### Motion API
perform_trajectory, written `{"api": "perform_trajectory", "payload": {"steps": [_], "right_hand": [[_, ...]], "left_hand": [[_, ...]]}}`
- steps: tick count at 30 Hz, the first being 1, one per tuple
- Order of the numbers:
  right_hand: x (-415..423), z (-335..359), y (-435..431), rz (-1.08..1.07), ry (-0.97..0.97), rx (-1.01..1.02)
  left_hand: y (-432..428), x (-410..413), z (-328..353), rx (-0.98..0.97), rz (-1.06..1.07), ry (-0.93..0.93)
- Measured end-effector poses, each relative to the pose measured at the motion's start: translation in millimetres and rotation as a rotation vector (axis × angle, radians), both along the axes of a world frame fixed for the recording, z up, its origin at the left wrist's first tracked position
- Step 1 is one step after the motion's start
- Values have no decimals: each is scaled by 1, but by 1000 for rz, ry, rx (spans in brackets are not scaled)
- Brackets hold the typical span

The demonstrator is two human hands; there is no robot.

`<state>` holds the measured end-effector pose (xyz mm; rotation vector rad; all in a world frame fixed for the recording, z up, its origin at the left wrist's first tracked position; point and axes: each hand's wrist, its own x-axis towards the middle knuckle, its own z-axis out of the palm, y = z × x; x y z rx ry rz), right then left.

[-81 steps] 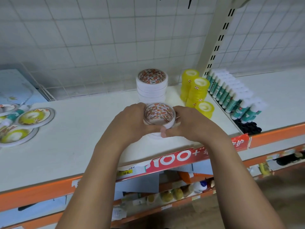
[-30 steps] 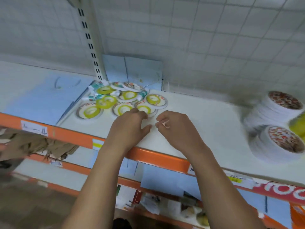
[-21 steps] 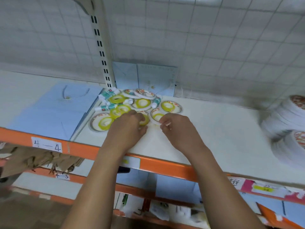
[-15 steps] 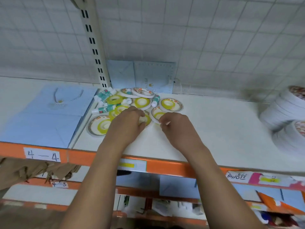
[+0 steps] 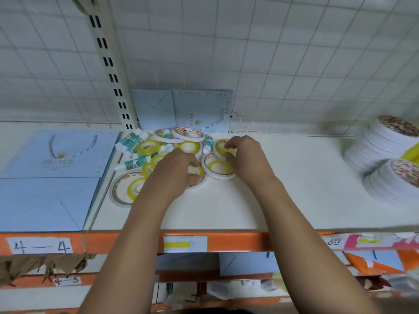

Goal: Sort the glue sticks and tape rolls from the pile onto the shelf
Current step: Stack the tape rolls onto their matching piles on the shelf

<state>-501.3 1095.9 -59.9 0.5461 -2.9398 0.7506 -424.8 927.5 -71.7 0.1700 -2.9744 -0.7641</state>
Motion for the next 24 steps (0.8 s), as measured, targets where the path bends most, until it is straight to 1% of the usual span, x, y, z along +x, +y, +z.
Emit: {"api": "perform_trajectory", "payload": {"steps": [3, 8, 15, 18, 21, 24], "right_hand": [[-13, -1, -8, -14, 5, 15], [-28, -9, -18, -12, -78, 128], [-42, -7, -7, 6, -179, -15], [-38, -2, 1, 0, -138, -15], [-19, 7, 18, 84, -113, -18], [4, 13, 50, 108, -76, -32]], "left_hand": [[-3, -3, 7, -4, 21, 27], [2, -7, 13, 30, 53, 90], [16, -8, 16, 73, 42, 132], [22, -10, 19, 75, 17, 138], [32, -12, 20, 73, -38, 166], [49, -15, 22, 91, -84, 207]]}}
